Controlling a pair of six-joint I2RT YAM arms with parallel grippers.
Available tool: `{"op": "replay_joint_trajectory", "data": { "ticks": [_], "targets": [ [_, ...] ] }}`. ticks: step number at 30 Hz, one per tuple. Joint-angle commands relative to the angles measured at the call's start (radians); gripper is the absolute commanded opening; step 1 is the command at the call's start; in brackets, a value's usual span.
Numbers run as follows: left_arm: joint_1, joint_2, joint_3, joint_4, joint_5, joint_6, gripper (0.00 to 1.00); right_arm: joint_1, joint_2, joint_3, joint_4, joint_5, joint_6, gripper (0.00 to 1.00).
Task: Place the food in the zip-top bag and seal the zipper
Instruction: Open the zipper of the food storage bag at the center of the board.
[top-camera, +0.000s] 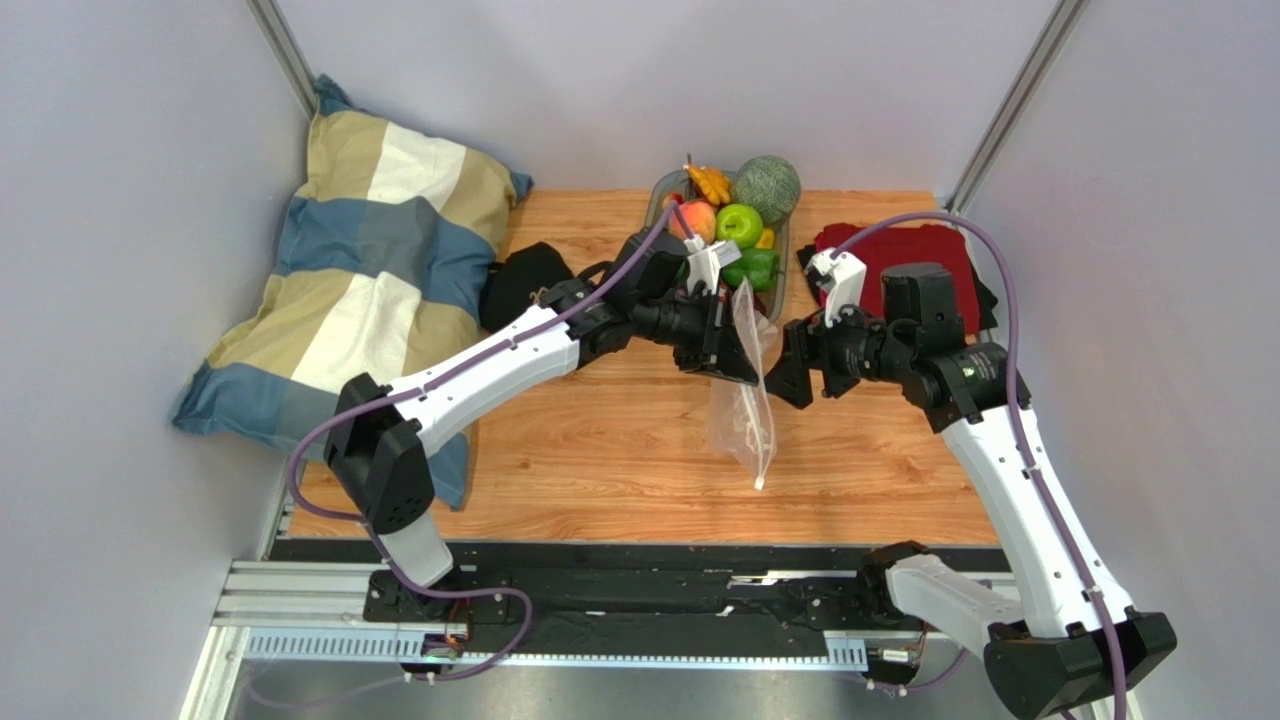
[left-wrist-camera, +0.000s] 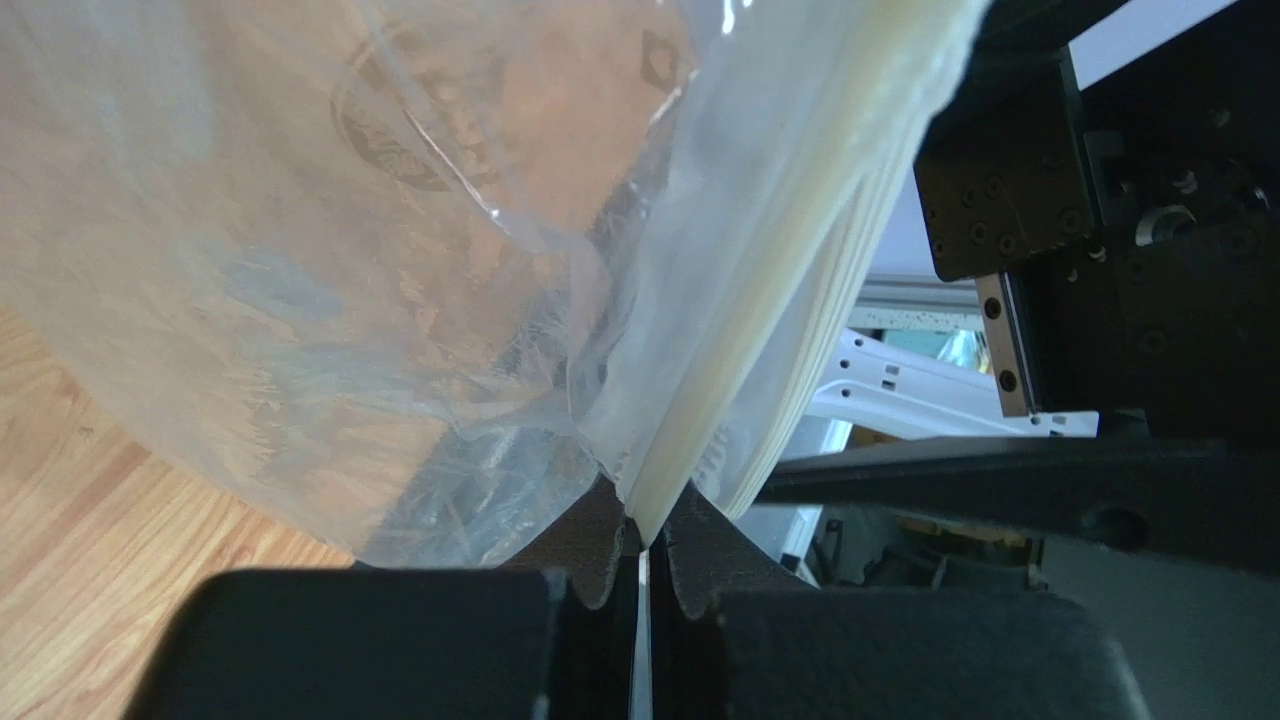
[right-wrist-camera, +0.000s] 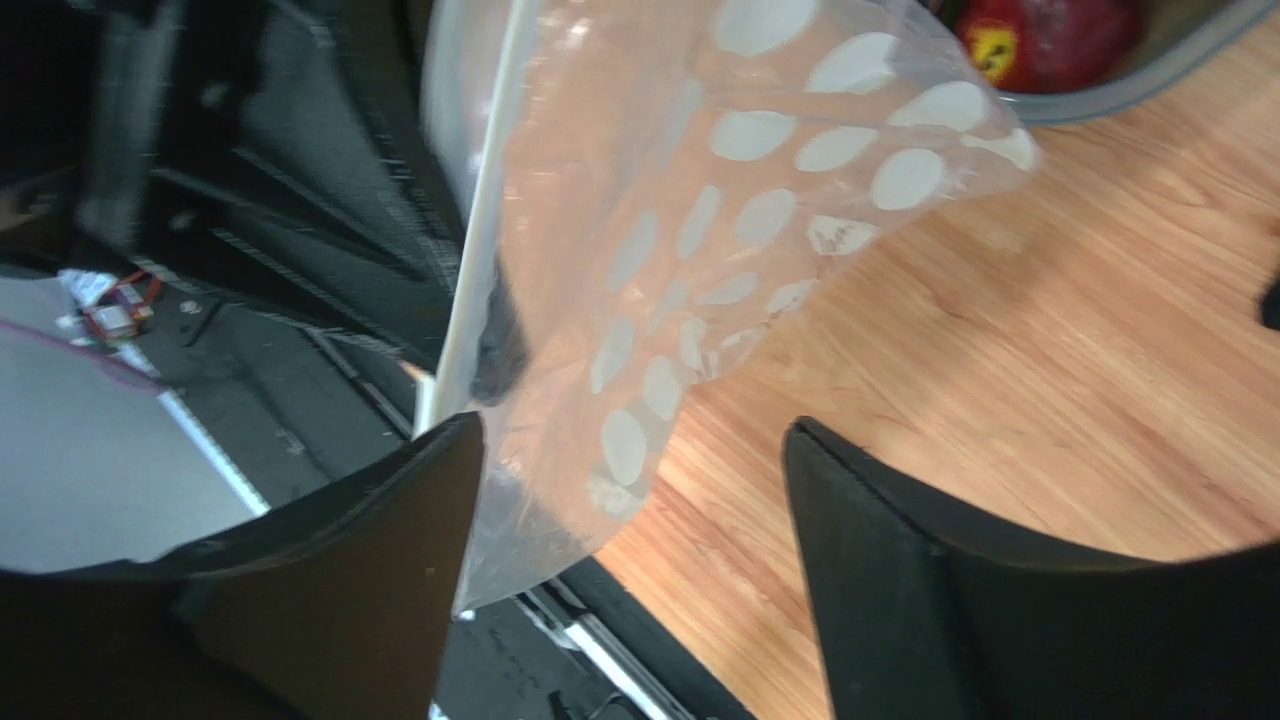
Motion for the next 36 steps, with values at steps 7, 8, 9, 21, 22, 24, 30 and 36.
{"op": "replay_joint_trajectory", "data": {
  "ticks": [7,8,9,21,22,24,30,36],
  "targets": [
    [-0.003,0.002,0.019,0.021,0.003,-0.020,0.00,0.048,0.001,0.029,0.046,-0.157,0.026,0.84],
    [-0.003,-0.001,0.018,0.021,0.001,-0.019,0.00,0.050,0.004,0.027,0.052,-0.155,0.026,0.84],
    [-0.003,-0.001,0.014,0.021,0.001,-0.017,0.00,0.058,0.010,0.026,0.058,-0.145,0.028,0.83],
    [0.052,-0.085,-0.048,-0.095,0.073,0.075,0.00,0.067,-0.013,-0.003,0.075,0.142,0.000,0.00],
    [0.070,-0.091,-0.050,-0.114,0.075,0.096,0.00,0.064,-0.015,-0.007,0.067,0.148,-0.006,0.00],
    [0.109,-0.120,-0.059,-0.173,0.070,0.153,0.00,0.047,-0.013,-0.011,0.032,0.167,-0.017,0.00],
    [0.213,-0.203,-0.070,-0.457,-0.008,0.425,0.00,-0.050,0.022,-0.045,-0.095,0.199,-0.118,0.00],
    [0.230,-0.226,-0.030,-0.703,-0.201,0.705,0.00,-0.057,0.074,-0.031,-0.215,0.159,-0.240,0.00]
  ]
}}
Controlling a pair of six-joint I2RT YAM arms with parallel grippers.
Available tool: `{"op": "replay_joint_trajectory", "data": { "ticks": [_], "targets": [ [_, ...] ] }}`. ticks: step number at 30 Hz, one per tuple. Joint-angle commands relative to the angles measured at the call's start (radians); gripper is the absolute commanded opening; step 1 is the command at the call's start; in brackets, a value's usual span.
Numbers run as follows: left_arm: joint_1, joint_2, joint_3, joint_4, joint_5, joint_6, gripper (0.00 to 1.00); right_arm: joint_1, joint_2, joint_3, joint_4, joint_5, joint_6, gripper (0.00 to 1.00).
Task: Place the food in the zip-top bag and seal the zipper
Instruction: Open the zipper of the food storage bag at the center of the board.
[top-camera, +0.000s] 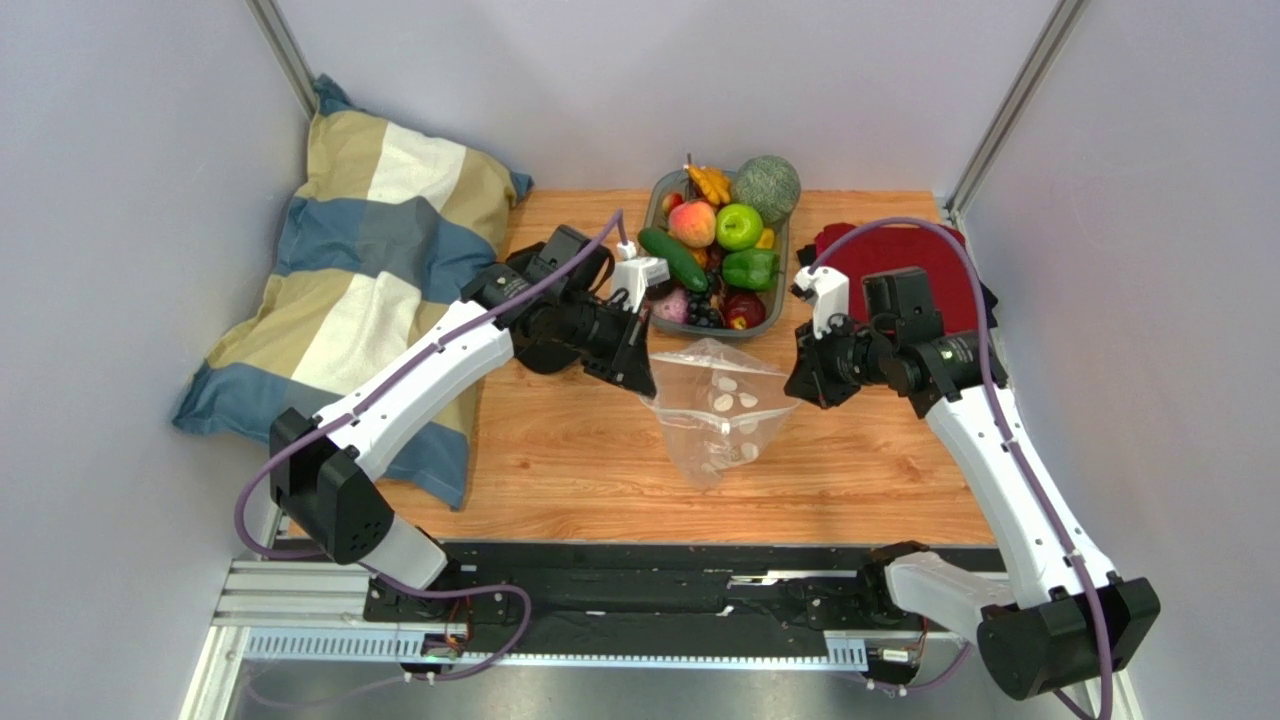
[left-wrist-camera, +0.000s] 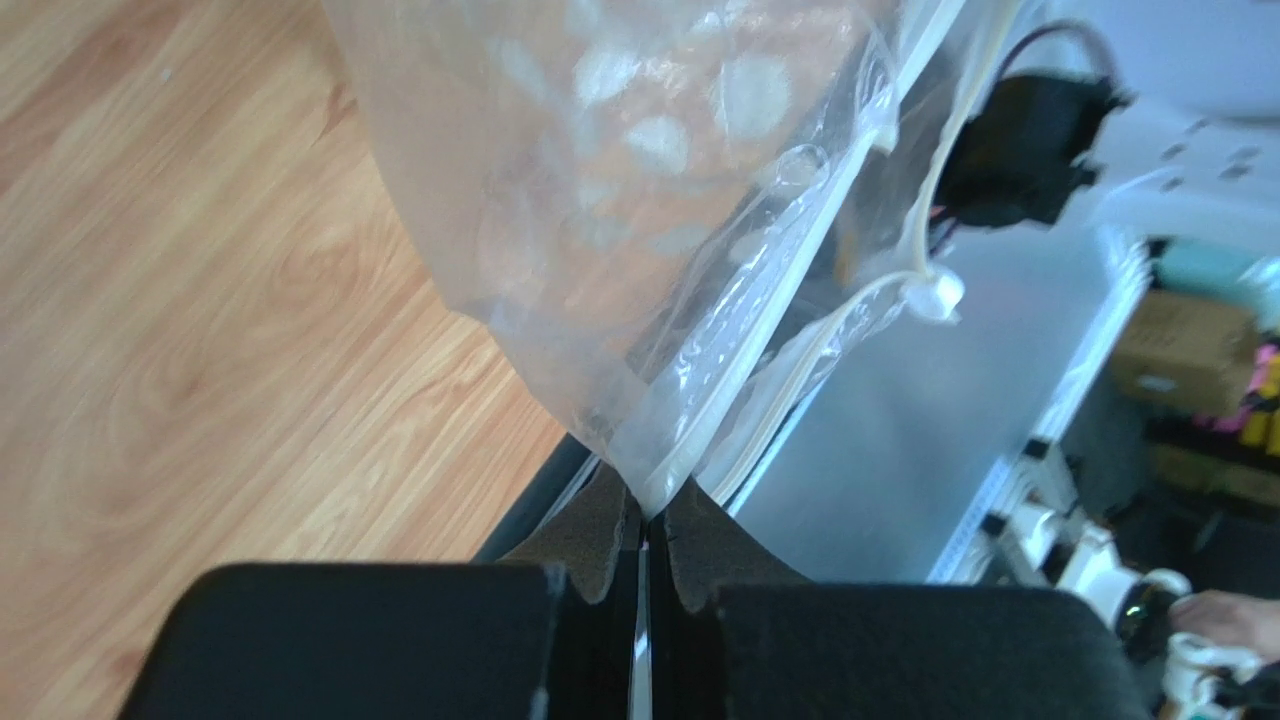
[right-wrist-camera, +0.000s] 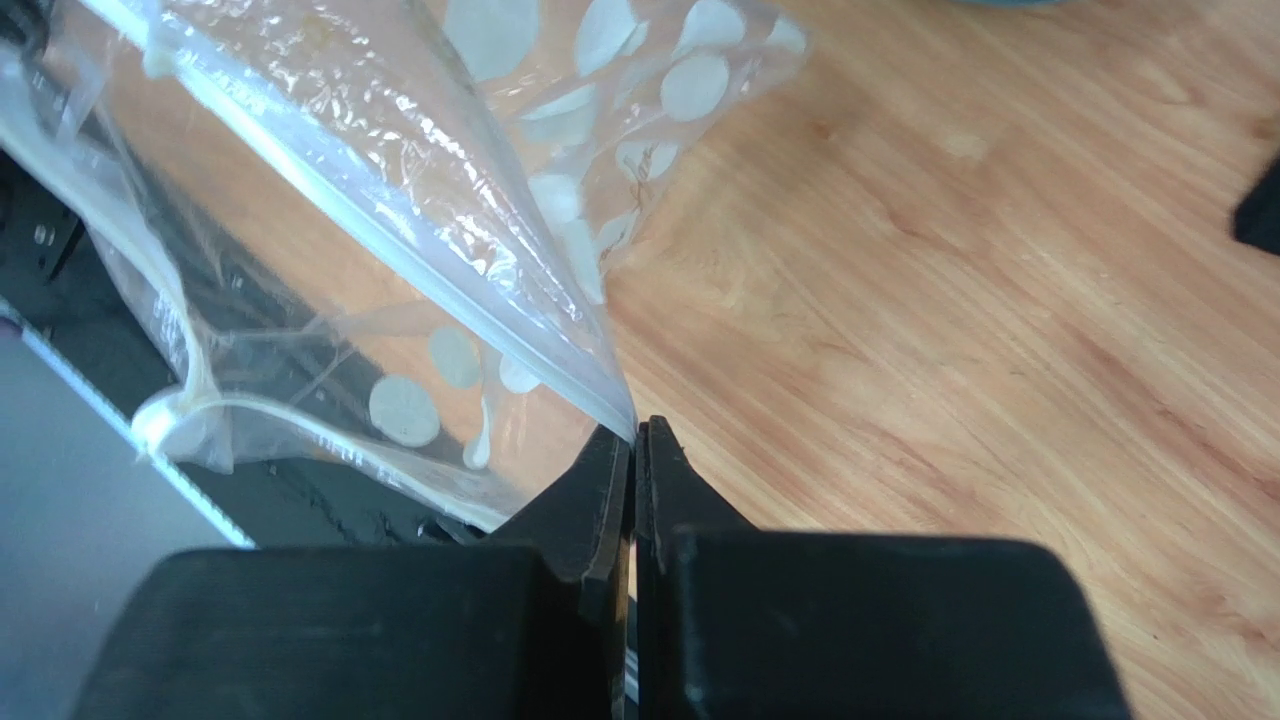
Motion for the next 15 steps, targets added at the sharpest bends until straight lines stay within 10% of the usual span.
{"op": "replay_joint_trajectory", "data": {
  "ticks": [1,15],
  "targets": [
    [0.034,-0.055,0.033,-0.279,-0.203,0.291,0.00,-0.033,0.024,0.010,-0.174,0.079,-0.151,0.00],
    [-0.014,0.257,0.203,-0.224,-0.398,0.478,0.00,-0.010,0.150,-0.124,-0.039,0.074,-0.235,0.00]
  ]
}}
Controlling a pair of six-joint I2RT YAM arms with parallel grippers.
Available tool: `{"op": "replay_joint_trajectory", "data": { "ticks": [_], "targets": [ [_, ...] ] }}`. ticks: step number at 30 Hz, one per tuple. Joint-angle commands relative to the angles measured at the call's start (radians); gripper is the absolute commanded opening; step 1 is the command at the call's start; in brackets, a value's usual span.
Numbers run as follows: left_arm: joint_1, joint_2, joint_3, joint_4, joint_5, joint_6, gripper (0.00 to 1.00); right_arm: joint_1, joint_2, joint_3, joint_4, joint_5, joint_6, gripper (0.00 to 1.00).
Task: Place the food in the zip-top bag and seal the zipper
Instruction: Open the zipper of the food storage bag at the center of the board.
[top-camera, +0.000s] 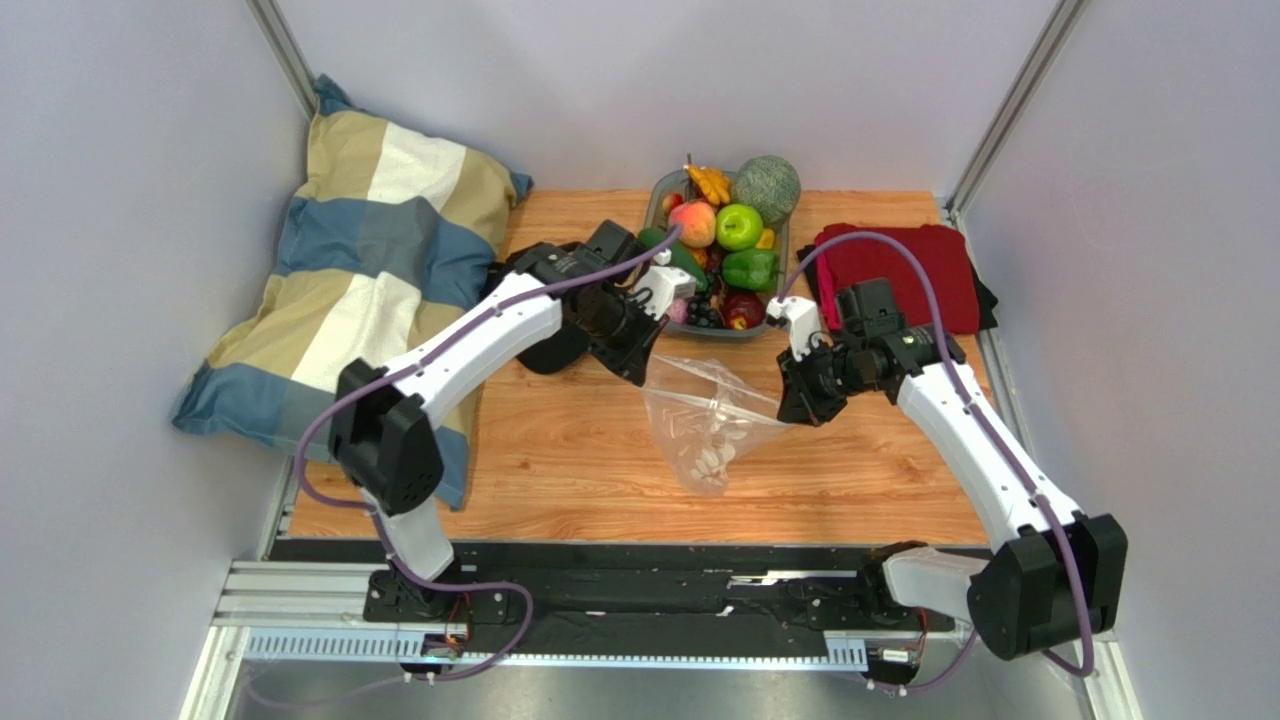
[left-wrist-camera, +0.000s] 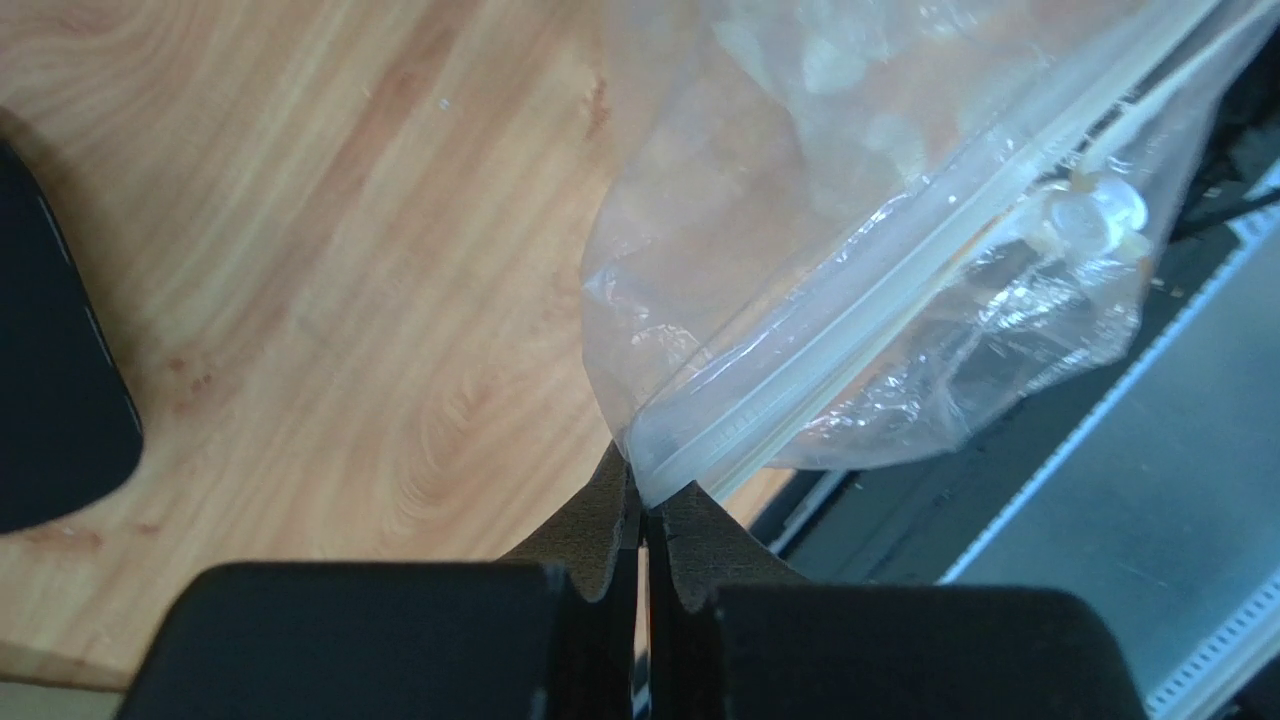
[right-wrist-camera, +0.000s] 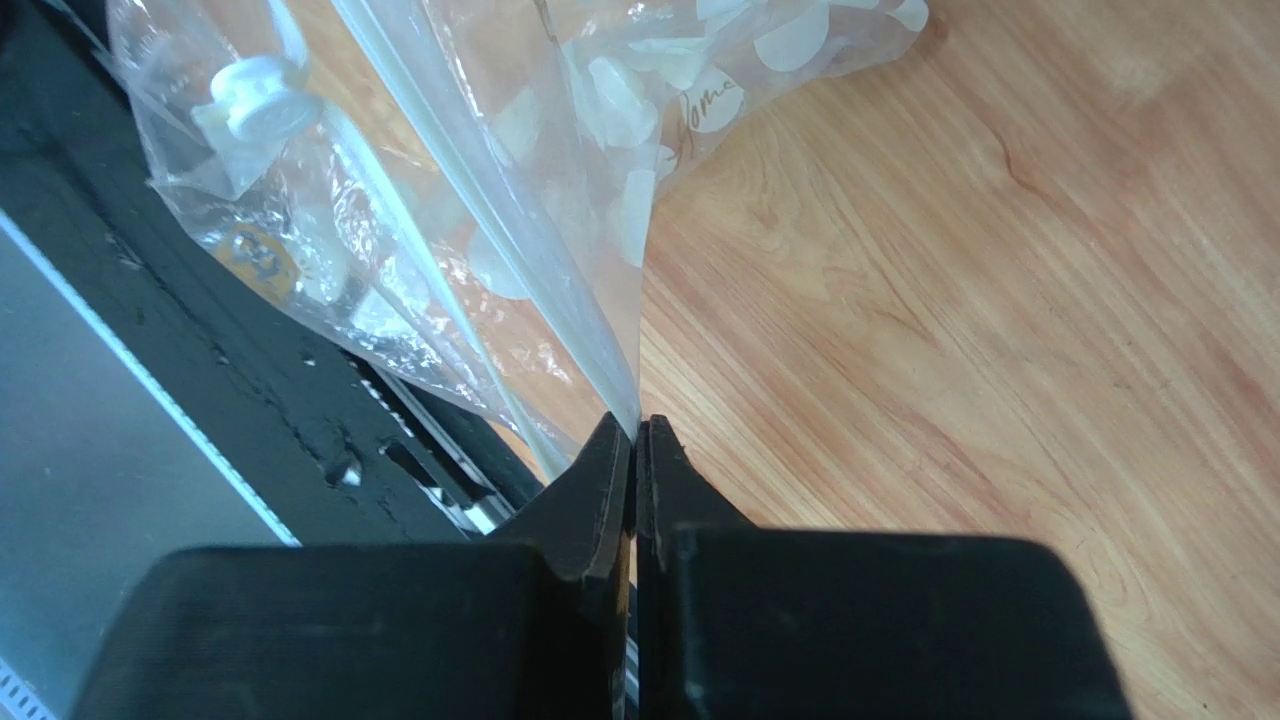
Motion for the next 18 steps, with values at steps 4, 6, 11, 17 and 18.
{"op": "replay_joint_trajectory", "data": {
  "ticks": [4,6,11,17,18],
  "targets": [
    [-0.014,0.094,0.089,-0.015,-0.152,0.160,0.02,-0.016,0.052,-0.025,-0.003,0.155,-0.038,0.00],
    [-0.011,0.082,0.120,-0.024,-0.092,0.172,0.17,-0.015,0.057,-0.008,-0.008,0.151,-0.001,0.00],
    [0.002,-0.001,0.166,0.012,0.040,0.140,0.53,-0.021,0.074,-0.009,0.012,0.159,0.090,0.00],
    [0.048,-0.082,0.172,0.162,0.081,0.050,0.70,-0.038,0.106,-0.042,0.057,0.148,0.167,0.00],
    [0.055,-0.090,0.166,0.187,0.089,0.045,0.70,-0.041,0.110,-0.042,0.058,0.140,0.179,0.00]
  ]
}}
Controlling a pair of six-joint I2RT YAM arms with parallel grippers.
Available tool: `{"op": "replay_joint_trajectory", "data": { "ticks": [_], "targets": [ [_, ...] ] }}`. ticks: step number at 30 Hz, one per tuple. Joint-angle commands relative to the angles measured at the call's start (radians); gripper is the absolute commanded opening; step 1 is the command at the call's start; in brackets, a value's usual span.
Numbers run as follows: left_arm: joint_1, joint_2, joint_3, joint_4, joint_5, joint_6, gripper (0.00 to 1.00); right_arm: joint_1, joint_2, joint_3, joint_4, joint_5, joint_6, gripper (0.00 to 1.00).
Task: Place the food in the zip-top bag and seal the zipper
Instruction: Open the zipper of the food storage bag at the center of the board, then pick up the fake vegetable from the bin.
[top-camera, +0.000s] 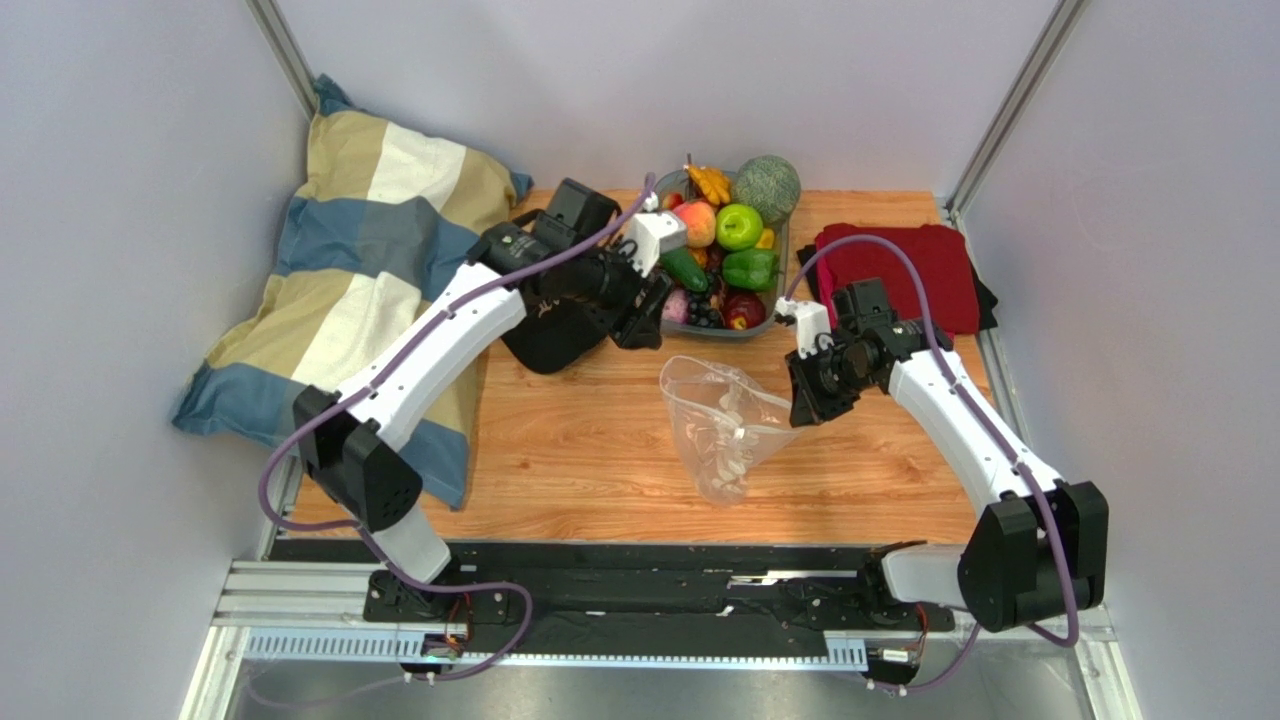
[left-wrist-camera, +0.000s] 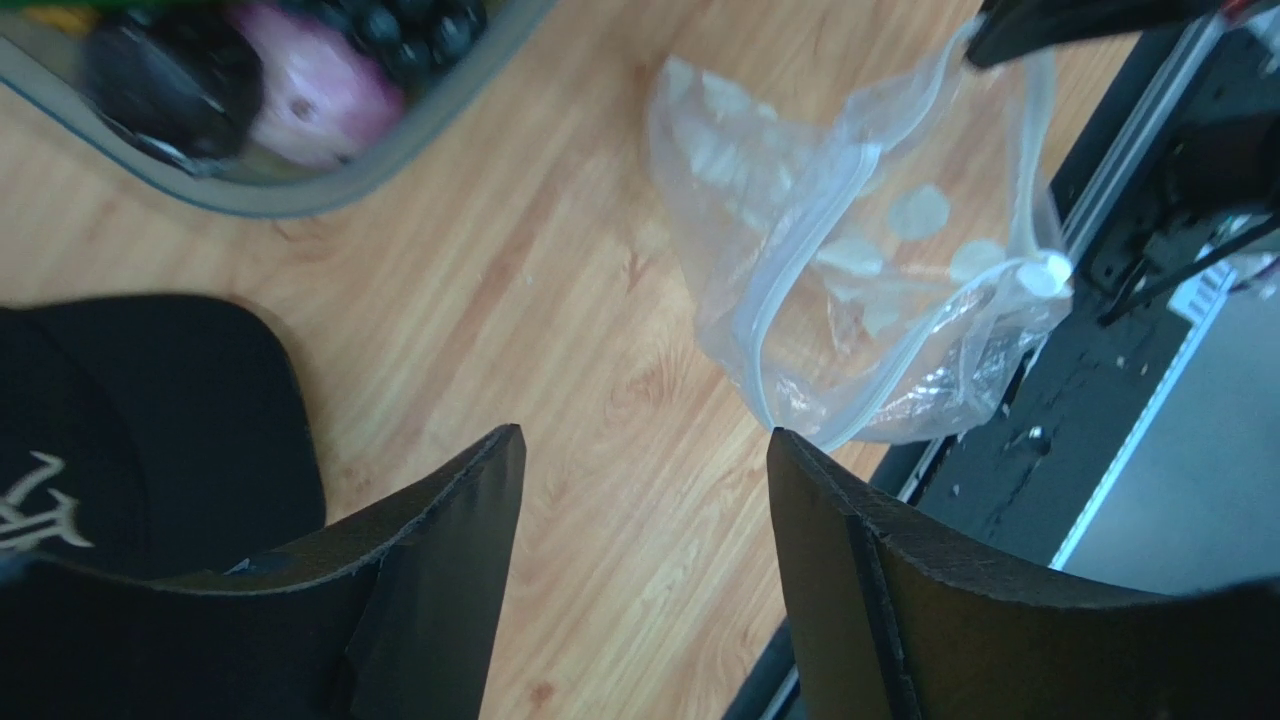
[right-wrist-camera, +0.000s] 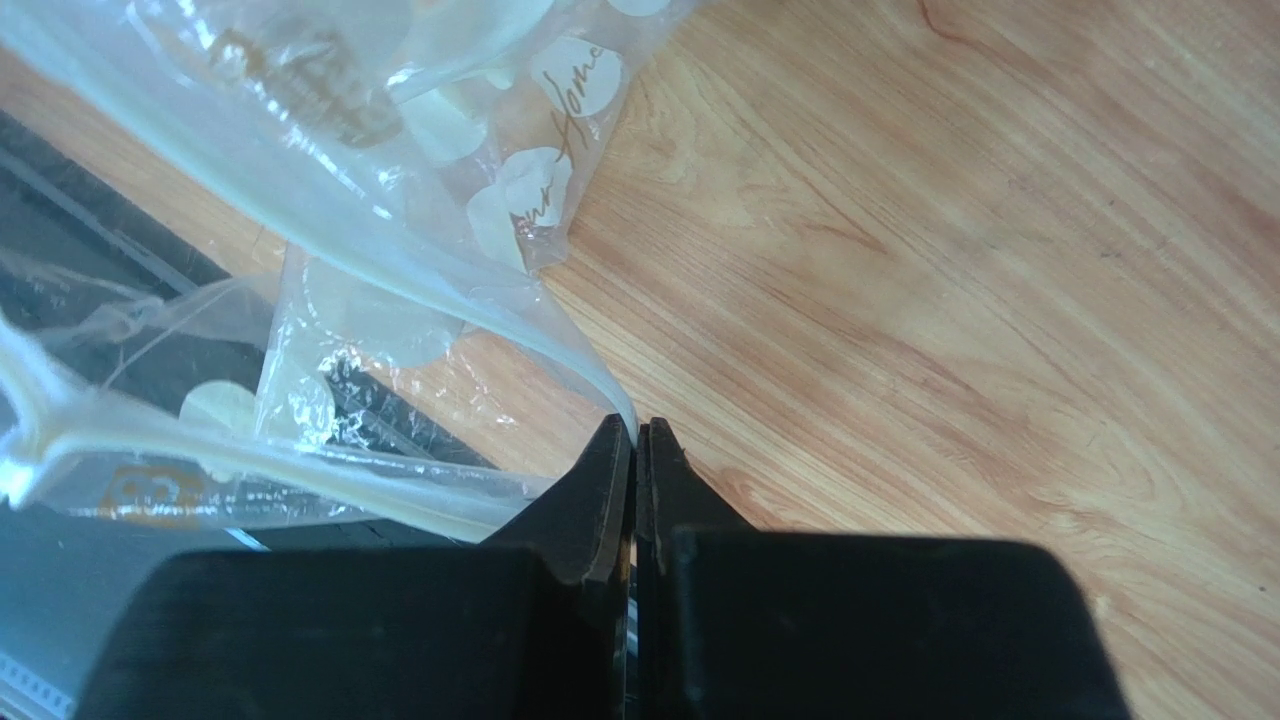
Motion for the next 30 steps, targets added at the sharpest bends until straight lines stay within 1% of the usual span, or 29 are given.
{"op": "replay_joint_trajectory", "data": {
  "ticks": [1,2,4,5,6,7,8,9,12,14,15,16,17,19,20,22,23,24,26,28,30],
  "targets": [
    [0.037,-0.082,0.024,0.162,0.073,-0.035,0.70,-0.017,0.018,-0.008,0.038,0.001,0.072,0.00],
    [0.050,-0.089,0.006,0.234,0.105,-0.019,0.74,-0.017,0.025,-0.008,0.040,-0.002,0.077,0.00],
    [0.050,-0.122,-0.032,0.320,0.114,0.083,0.76,-0.019,0.025,-0.006,0.044,-0.014,0.089,0.00],
    [0.050,-0.135,-0.093,0.415,0.119,0.132,0.82,-0.017,0.022,-0.002,0.046,-0.018,0.093,0.00],
    [0.050,-0.147,-0.126,0.467,0.111,0.224,0.88,-0.017,0.023,0.001,0.046,-0.022,0.097,0.00],
    [0.051,-0.164,-0.152,0.511,0.092,0.267,0.92,-0.017,0.022,0.003,0.046,-0.027,0.104,0.00],
    [0.050,-0.162,-0.178,0.561,0.067,0.309,0.99,-0.019,0.022,0.009,0.046,-0.030,0.109,0.00],
    [0.050,-0.158,-0.177,0.566,0.071,0.411,0.99,-0.020,0.019,0.011,0.047,-0.036,0.112,0.00],
    [0.050,-0.083,-0.148,0.551,0.084,0.597,0.99,-0.019,0.014,0.011,0.046,-0.042,0.118,0.00],
    [0.054,-0.047,-0.120,0.563,0.088,0.645,0.98,-0.019,0.014,0.009,0.049,-0.035,0.121,0.00],
    [0.057,-0.032,-0.109,0.565,0.105,0.694,0.98,-0.019,0.014,0.006,0.052,-0.033,0.124,0.00],
    [0.060,-0.003,-0.105,0.554,0.154,0.731,0.98,-0.020,0.015,0.005,0.054,-0.031,0.126,0.00],
    [0.062,0.008,-0.106,0.554,0.169,0.833,0.96,-0.023,0.015,0.004,0.055,-0.033,0.130,0.00],
    [0.062,0.042,-0.120,0.557,0.223,0.942,0.94,-0.023,0.015,0.001,0.061,-0.028,0.135,0.00],
    [0.064,0.055,-0.124,0.557,0.232,1.044,0.93,-0.023,0.017,0.000,0.063,-0.027,0.136,0.00],
    [0.062,0.106,-0.115,0.569,0.232,1.105,0.92,-0.025,0.014,-0.005,0.061,-0.024,0.138,0.00],
    [0.062,0.127,-0.086,0.563,0.229,1.160,0.91,-0.026,0.012,-0.005,0.061,-0.022,0.138,0.00],
    [0.062,0.169,-0.071,0.562,0.226,1.183,0.90,-0.028,0.012,-0.006,0.060,-0.021,0.138,0.00],
    [0.064,0.204,-0.034,0.569,0.219,1.229,0.88,-0.034,0.012,-0.009,0.060,-0.022,0.140,0.00],
    [0.064,0.250,-0.008,0.528,0.229,1.275,0.86,-0.034,0.012,-0.009,0.058,-0.024,0.140,0.00],
    [0.064,0.281,0.003,0.523,0.236,1.346,0.85,-0.037,0.015,-0.008,0.057,-0.025,0.140,0.00]
  ]
}}
